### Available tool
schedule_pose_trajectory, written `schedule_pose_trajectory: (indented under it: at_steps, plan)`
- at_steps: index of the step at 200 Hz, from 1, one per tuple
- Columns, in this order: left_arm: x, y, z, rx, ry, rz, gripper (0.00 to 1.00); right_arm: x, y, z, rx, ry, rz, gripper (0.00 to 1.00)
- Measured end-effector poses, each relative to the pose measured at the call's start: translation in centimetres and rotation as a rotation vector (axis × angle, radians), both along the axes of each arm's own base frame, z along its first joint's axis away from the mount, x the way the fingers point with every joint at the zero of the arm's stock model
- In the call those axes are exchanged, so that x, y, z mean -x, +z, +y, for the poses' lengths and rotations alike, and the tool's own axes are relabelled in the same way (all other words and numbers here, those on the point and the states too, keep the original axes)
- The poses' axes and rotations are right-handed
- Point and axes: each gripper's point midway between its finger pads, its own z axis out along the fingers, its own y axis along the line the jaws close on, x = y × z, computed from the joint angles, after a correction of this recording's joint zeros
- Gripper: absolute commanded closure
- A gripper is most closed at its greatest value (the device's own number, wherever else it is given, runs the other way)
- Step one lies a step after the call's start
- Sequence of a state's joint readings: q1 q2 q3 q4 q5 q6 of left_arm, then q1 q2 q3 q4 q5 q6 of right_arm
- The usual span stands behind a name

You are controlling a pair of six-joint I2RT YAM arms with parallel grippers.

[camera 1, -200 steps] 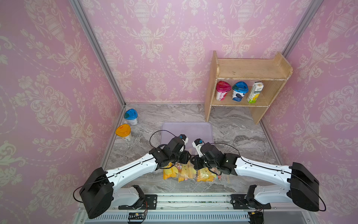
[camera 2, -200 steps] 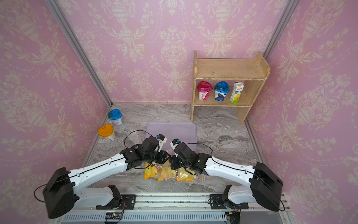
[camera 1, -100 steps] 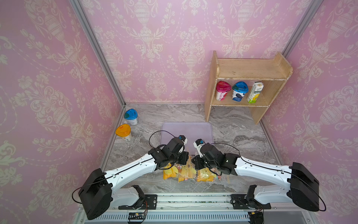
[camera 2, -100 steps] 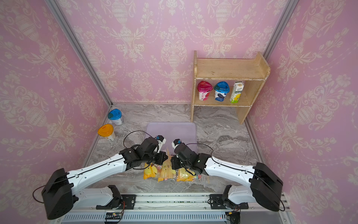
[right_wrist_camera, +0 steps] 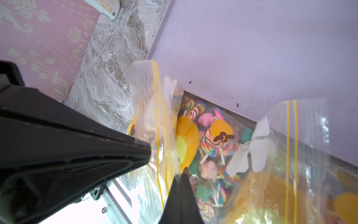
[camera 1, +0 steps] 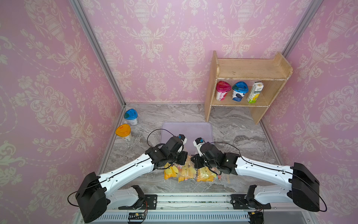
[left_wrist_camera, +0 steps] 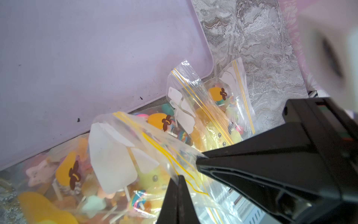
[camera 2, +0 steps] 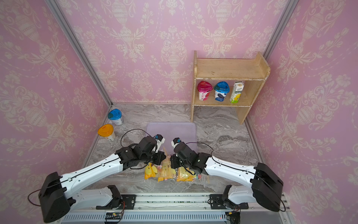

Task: Pour candies out of the ziploc bag
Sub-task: Open the ziploc bag at the center of the board.

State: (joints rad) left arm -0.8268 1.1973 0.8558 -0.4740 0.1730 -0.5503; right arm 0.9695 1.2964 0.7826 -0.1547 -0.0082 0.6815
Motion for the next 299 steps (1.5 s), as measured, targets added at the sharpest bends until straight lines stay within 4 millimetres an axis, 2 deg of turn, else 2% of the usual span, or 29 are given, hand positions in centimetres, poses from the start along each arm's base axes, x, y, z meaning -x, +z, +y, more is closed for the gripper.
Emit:
schedule_pose_trajectory:
  at_steps: [57,85,116,175,203,270,299]
  plan:
    - [0.2,0.6,0.4,-0.043,-0.037,-0.013,1.00,-0.2,0.5,0.1,-0.008,-0.005,-0.013,1.00]
    - [0.6,0.1,1.6,-0.112,-0.041,-0.002,1.00,-0.8,-0.6,-1.8,0.071,-0.064,-0.012,1.00]
    - [0.9,0.4,2.2,-0.143,-0.047,-0.001,1.00,-0.8,-1.1,-2.4,0.105,-0.079,-0.010,1.00]
    - [0.9,2.7,2.3,-0.124,-0.059,-0.035,1.00,-0.7,-1.0,-2.5,0.119,-0.071,-0.009,0.98]
    - [0.7,3.7,2.8,-0.148,-0.072,-0.040,1.00,-1.1,0.1,-2.0,0.125,-0.059,-0.019,0.94]
    - [0.8,4.2,3.5,-0.215,-0.101,-0.008,1.00,-0.7,0.1,-2.5,0.153,-0.053,-0.010,0.86]
    - [0.8,4.6,3.4,-0.213,-0.103,-0.011,1.00,-0.3,0.6,-2.1,0.155,-0.038,-0.013,0.84]
